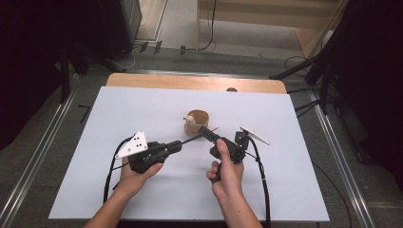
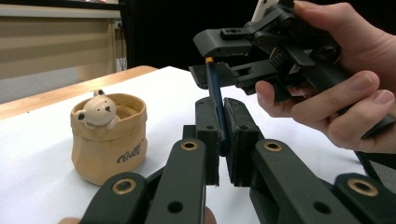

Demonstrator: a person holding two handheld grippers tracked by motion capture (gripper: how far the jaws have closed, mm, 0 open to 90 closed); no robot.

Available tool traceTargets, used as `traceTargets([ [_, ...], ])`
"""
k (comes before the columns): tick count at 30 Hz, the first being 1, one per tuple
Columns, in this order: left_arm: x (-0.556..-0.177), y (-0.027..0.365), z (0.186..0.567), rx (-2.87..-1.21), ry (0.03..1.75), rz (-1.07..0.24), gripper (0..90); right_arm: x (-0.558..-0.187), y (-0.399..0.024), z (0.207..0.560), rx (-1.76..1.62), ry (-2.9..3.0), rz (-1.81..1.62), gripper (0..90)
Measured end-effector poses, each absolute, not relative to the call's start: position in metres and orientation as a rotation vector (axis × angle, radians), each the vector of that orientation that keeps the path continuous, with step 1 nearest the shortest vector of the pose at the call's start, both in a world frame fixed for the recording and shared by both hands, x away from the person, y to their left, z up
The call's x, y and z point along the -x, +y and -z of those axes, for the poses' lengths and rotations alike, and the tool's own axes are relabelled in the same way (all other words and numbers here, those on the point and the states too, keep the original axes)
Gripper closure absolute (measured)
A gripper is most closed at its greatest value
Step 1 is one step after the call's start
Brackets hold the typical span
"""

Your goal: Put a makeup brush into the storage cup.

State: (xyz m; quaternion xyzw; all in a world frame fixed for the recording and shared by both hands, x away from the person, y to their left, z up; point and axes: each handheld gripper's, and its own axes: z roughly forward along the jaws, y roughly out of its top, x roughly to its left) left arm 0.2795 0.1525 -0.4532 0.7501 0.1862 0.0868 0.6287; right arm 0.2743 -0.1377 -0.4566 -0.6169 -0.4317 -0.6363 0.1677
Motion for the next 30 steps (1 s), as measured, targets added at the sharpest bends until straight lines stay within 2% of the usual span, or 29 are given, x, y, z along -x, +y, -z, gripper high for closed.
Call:
traceTargets([
  [4, -0.28, 0.152, 0.455, -1.733, 0.432, -0.183, 85.7, -0.275, -0.139, 0.458, 1.702, -1.174, 1.839, 83.9],
  [5, -0.28, 0.152, 0.455, -1.734, 0.443, -0.177, 77.4, -0.275, -0.139, 0.458, 1.711, -1.165, 1.839, 83.9],
  [7, -0.281, 0.151, 0.455, -1.747, 0.46, -0.161, 53.9, -0.276, -0.139, 0.459, 1.711, -1.174, 1.855, 84.0],
  [8, -0.28, 0.15, 0.454, -1.748, 0.46, -0.162, 45.2, -0.276, -0.139, 0.459, 1.715, -1.179, 1.852, 83.9],
  [11, -0.279, 0.15, 0.452, -1.757, 0.471, -0.182, 25.6, -0.276, -0.139, 0.459, 1.705, -1.192, 1.86, 84.0],
  [13, -0.28, 0.15, 0.451, -1.763, 0.479, -0.182, 15.6, -0.276, -0.14, 0.459, 1.706, -1.209, 1.868, 84.0],
  [19, -0.281, 0.152, 0.45, -1.769, 0.491, -0.172, 2.1, -0.275, -0.141, 0.455, 1.713, -1.301, 1.909, 84.0],
  [30, -0.285, 0.16, 0.449, -1.739, 0.506, -0.154, 0.0, -0.278, -0.142, 0.444, 1.715, -1.521, 1.99, 84.1],
])
